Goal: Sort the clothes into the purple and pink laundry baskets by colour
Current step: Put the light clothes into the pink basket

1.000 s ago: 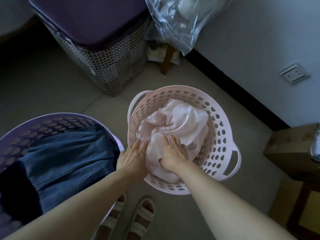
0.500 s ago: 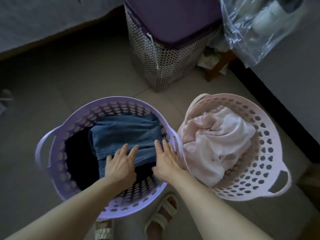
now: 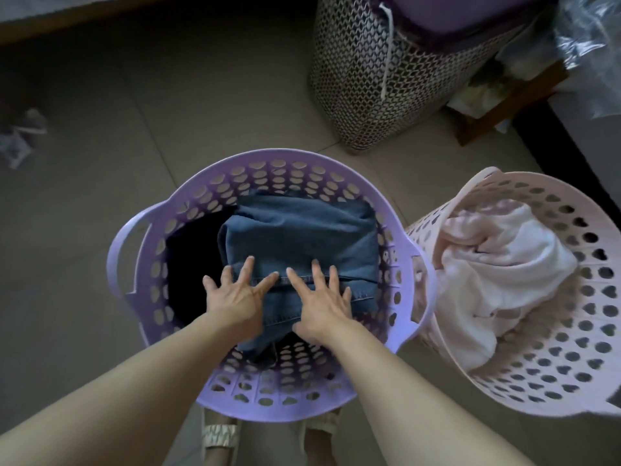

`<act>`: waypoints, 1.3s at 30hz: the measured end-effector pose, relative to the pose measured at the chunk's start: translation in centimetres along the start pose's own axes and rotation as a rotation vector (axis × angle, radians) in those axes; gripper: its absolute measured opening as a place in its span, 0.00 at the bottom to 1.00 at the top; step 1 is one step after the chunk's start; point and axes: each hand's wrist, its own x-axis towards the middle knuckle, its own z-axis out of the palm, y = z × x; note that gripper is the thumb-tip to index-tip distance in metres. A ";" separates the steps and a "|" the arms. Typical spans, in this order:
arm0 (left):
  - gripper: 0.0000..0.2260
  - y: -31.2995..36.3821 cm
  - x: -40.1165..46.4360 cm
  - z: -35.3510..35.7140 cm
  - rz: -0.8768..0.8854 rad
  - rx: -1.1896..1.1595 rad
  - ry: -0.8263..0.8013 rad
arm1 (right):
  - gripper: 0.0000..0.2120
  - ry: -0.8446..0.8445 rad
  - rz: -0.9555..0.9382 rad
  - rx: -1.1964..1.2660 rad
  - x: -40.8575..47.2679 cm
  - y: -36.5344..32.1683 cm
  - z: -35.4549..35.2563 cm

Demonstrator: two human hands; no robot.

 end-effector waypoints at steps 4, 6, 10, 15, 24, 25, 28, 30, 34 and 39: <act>0.40 -0.4 1.7 2.3 0.017 0.010 -0.080 | 0.44 -0.054 0.023 -0.018 2.1 -0.4 2.0; 0.41 -0.6 2.1 3.1 0.038 0.030 -0.098 | 0.44 -0.077 0.036 -0.025 2.7 -0.5 2.8; 0.41 -0.8 2.5 3.9 0.061 0.048 -0.126 | 0.47 -0.125 0.050 -0.059 3.3 -0.7 3.7; 0.41 -1.0 1.3 2.8 0.075 -0.002 -0.110 | 0.45 -0.123 0.044 -0.047 2.4 -0.6 2.1; 0.43 -2.1 -3.9 -2.9 0.056 -0.057 -0.019 | 0.40 0.050 0.050 0.080 -3.7 -1.2 -2.8; 0.43 -2.1 -4.6 -3.6 0.053 -0.057 -0.001 | 0.40 0.064 0.054 0.086 -4.6 -1.1 -3.5; 0.42 -1.8 -6.6 -5.6 0.059 -0.070 0.037 | 0.39 0.102 0.060 0.130 -7.2 -0.8 -5.4; 0.42 -1.4 -7.8 -7.0 0.061 -0.077 0.052 | 0.39 0.122 0.063 0.146 -8.7 -0.3 -6.7; 0.41 0.1 -9.7 -9.8 0.074 -0.074 0.077 | 0.39 0.181 0.063 0.156 -11.0 0.9 -9.5; 0.40 2.8 -11.3 -13.3 0.090 -0.058 0.121 | 0.39 0.265 0.037 0.121 -12.8 3.1 -12.6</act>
